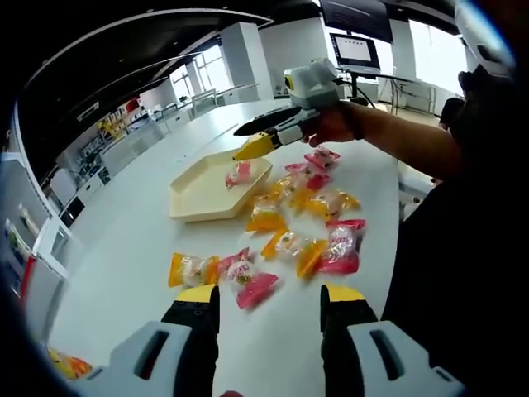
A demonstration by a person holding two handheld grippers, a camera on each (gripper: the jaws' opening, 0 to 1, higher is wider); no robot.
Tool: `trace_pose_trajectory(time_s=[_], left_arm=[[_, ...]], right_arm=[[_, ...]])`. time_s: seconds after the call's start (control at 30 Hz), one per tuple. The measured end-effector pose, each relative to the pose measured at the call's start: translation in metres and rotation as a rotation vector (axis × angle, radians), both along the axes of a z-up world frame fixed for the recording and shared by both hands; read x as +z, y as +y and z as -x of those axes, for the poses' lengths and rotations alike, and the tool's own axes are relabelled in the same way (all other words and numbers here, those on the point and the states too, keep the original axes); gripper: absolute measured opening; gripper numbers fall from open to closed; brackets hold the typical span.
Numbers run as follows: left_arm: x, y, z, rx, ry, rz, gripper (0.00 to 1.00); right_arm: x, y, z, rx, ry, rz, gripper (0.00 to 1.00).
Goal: Pick up the marshmallows scattered on the table and place them into the bowl on the table
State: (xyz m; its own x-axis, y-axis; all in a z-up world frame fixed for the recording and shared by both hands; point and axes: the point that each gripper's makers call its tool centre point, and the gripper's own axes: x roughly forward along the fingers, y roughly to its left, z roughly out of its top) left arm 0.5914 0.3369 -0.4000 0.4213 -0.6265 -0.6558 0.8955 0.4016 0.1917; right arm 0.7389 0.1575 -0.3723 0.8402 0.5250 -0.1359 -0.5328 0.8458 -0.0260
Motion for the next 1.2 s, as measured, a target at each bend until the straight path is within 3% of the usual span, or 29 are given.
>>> trace_pose_trajectory(time_s=[0.53, 1.2], left_arm=[[0.0, 0.0, 0.0, -0.001, -0.002, -0.003, 0.48], [0.004, -0.007, 0.0, -0.02, -0.013, -0.011, 0.48]], right_arm=[[-0.006, 0.001, 0.005, 0.016, 0.026, 0.004, 0.63], [0.0, -0.012, 0.007, 0.022, 0.031, 0.012, 0.61]])
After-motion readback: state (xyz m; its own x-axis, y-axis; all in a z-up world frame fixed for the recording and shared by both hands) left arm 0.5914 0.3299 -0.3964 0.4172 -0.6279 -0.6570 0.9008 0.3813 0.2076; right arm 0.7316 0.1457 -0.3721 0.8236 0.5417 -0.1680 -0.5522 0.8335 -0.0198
